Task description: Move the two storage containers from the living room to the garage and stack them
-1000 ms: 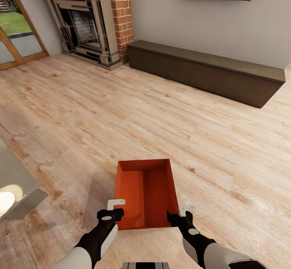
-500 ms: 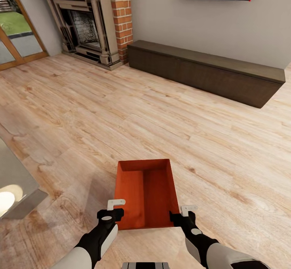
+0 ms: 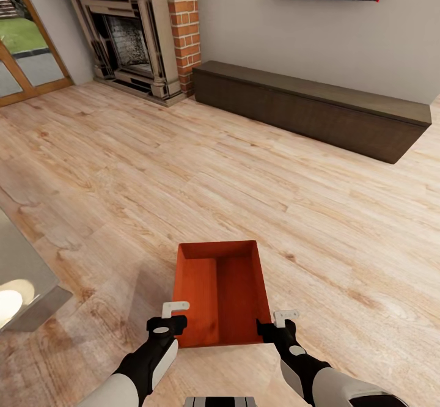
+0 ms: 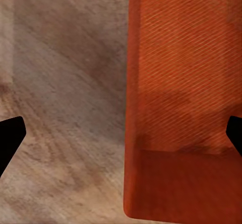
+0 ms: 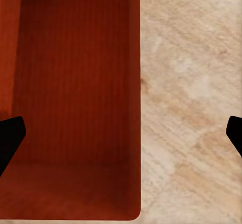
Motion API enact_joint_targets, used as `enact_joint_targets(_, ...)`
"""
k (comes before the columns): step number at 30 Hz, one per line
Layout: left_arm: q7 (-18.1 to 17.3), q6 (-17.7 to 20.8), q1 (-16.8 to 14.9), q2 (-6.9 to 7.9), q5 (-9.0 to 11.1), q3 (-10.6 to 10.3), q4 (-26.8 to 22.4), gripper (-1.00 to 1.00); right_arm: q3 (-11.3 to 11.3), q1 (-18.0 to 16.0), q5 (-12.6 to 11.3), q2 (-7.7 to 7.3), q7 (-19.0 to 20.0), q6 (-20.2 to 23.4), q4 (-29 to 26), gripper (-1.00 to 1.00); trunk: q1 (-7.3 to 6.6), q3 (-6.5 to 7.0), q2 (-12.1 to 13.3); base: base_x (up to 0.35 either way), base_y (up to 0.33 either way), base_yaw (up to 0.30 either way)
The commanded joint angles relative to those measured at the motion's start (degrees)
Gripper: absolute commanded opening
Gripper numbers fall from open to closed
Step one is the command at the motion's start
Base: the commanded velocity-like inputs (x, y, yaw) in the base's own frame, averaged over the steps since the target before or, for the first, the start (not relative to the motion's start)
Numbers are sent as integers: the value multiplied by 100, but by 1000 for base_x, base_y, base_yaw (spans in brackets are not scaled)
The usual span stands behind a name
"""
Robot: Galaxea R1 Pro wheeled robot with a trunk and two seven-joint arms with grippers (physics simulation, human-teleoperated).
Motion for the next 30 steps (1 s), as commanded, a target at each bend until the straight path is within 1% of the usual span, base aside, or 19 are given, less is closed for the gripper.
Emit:
enact_joint_targets(1, 49, 29, -2, 3, 55, -48, -11, 100, 26, -3, 24, 2, -42, -12, 6, 100, -1, -4, -1, 0, 0, 0)
enact_joint_targets(7, 49, 28, -2, 2, 55, -48, -11, 100, 26, -3, 24, 2, -44, -12, 6, 100, -1, -4, -1, 16, 0, 0)
enact_joint_targets(13, 49, 29, -2, 4, 55, -48, -9, 100, 26, -3, 24, 5, -46, -12, 6, 100, -1, -4, -1, 142, 0, 0)
enact_joint_targets(17, 49, 29, -2, 0, 55, -48, 1, 100, 20, -3, 15, 9, -50, -18, 6, 100, -1, -4, -1, 49, 0, 0)
enact_joint_targets(19, 49, 29, -2, -1, 55, -48, 5, 100, 15, -3, -48, 10, -53, -19, 8, 100, -1, -4, -1, 12, 0, 0)
enact_joint_targets(21, 49, 28, -2, -2, 55, -48, 6, 100, 11, -3, -202, 10, -74, -14, 7, 100, -1, -4, -1, 4, 0, 0)
enact_joint_targets(23, 49, 28, -2, -2, 55, -48, 7, 100, 10, -3, -286, 10, -110, -13, 6, 100, -1, -4, -1, 2, 0, 0)
enact_joint_targets(26, 49, 29, -2, -2, 53, -48, 7, 100, 10, -3, -333, 9, -136, -12, 6, 100, -1, -4, -1, 0, 0, 0)
enact_joint_targets(30, 49, 30, -2, -2, 54, -48, 13, 100, 16, -3, -313, 3, -138, -12, 6, 100, -1, -4, -1, 0, 0, 0)
